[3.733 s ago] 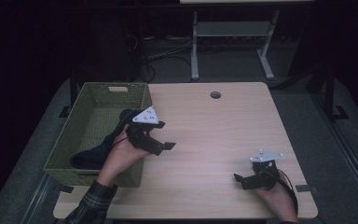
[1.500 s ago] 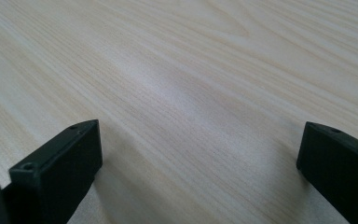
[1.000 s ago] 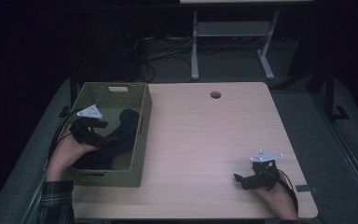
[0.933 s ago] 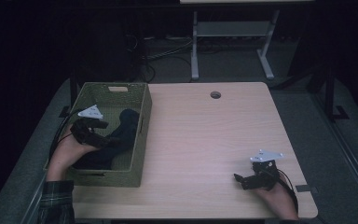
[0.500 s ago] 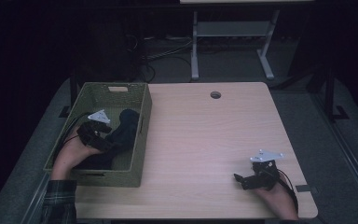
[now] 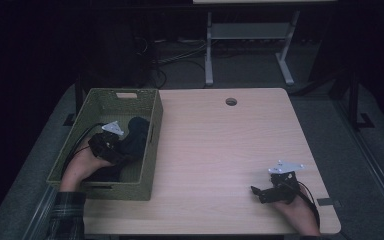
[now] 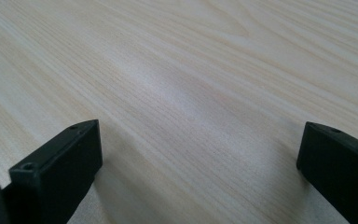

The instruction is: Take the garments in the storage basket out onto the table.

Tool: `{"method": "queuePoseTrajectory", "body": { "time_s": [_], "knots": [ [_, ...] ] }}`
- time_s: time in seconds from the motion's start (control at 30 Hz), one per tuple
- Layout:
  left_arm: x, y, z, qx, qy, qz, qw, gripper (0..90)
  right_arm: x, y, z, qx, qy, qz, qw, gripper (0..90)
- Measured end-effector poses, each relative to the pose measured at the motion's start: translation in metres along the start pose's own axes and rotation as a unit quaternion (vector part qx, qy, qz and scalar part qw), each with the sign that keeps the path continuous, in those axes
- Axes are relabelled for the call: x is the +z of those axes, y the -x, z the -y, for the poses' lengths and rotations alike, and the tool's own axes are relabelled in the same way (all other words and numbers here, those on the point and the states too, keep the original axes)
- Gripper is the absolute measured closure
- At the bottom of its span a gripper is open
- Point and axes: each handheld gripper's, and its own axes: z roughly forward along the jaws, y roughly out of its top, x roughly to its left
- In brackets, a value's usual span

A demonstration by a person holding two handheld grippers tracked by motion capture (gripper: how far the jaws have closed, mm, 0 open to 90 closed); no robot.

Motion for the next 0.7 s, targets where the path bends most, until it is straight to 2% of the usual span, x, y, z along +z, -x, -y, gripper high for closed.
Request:
{"method": "queuePoseTrajectory", "body": {
  "time_s": [0.1, 0.17, 0.37, 0.43, 0.47, 0.57, 0.7],
  "knots": [
    [0.0009, -0.0004, 0.0005, 0.0, -0.001, 0.001, 1.0, 23.7, 0.0, 0.0001, 0.0, 0.0, 0.0, 0.0, 1.0, 0.0],
    [0.0014, -0.0004, 0.0008, 0.002, -0.002, 0.003, 1.0, 29.6, 0.0, 0.0, 0.0, 0.0, 0.0, 0.0, 1.0, 0.0],
    [0.0008, -0.0016, 0.0014, 0.005, -0.006, 0.025, 0.9997, 50.7, 0.0, 0.0, 0.0, 0.0, 0.0, 0.0, 1.0, 0.0],
    [0.0005, -0.0017, 0.0013, 0.002, -0.006, 0.039, 0.9992, 62.7, 0.0, 0.0, 0.0, 0.0, 0.0, 0.0, 1.0, 0.0],
    [0.0005, -0.0017, 0.0013, 0.002, -0.006, 0.039, 0.9992, 66.2, 0.0, 0.0, 0.0, 0.0, 0.0, 0.0, 1.0, 0.0],
    [-0.0003, -0.0018, 0.0005, 0.002, -0.01, 0.045, 0.9989, 72.0, 0.0, 0.0001, 0.0, 0.0, 0.0, 0.0, 1.0, 0.0],
    [-0.0051, -0.0021, 0.0002, -0.005, 0.0, 0.046, 0.9989, 73.9, 0.0001, 0.0001, 0.0, -0.001, 0.0, 0.0, 1.0, 0.0]
  ]
}}
